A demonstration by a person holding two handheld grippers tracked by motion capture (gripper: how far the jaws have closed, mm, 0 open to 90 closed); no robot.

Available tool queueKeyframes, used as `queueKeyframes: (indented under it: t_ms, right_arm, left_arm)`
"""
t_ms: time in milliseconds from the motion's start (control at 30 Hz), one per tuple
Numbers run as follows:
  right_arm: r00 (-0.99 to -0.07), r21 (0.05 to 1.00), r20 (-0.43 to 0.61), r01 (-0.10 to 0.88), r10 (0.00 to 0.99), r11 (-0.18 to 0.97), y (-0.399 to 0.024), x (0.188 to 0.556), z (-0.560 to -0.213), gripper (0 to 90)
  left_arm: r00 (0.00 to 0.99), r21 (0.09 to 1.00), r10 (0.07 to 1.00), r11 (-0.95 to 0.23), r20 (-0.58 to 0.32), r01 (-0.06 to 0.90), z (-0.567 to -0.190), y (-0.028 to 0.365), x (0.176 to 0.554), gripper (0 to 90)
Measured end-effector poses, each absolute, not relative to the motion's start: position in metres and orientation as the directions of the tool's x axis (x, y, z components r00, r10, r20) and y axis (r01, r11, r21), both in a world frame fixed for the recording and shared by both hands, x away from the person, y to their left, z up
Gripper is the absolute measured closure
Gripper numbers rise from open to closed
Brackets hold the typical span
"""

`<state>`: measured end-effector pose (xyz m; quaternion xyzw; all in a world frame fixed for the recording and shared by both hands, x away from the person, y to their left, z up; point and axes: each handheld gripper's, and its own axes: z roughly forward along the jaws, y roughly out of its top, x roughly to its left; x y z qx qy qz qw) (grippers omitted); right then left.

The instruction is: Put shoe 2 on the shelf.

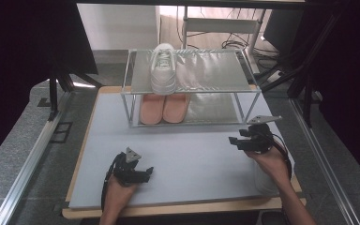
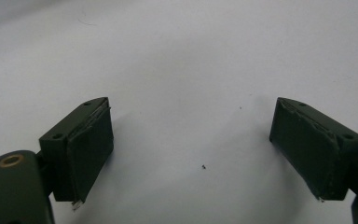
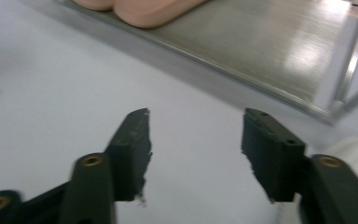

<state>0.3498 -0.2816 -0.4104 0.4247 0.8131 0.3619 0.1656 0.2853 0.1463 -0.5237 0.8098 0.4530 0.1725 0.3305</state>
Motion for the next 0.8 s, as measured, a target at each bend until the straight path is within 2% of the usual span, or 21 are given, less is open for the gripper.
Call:
queueKeyframes:
  t_ms: [233,367,800]
  right_arm:
    - [-0.53,0.709,0.017,0.605,0.848,0.364,-0.31,0.352,-0.41,80.2]
    - [-0.484,0.708,0.016,0.623,0.875,0.332,-0.327,0.353,-0.411,90.0]
    - [-0.34,0.703,-0.01,0.667,0.941,0.248,-0.38,0.351,-0.416,90.0]
  left_arm:
    - [0.531,0.691,0.847,-0.372,-0.019,0.62,-0.524,0.146,0.285,13.5]
    - [0.53,0.692,0.848,-0.371,-0.02,0.619,-0.524,0.146,0.285,13.5]
    - [0.53,0.691,0.848,-0.372,-0.019,0.62,-0.524,0.146,0.285,13.5]
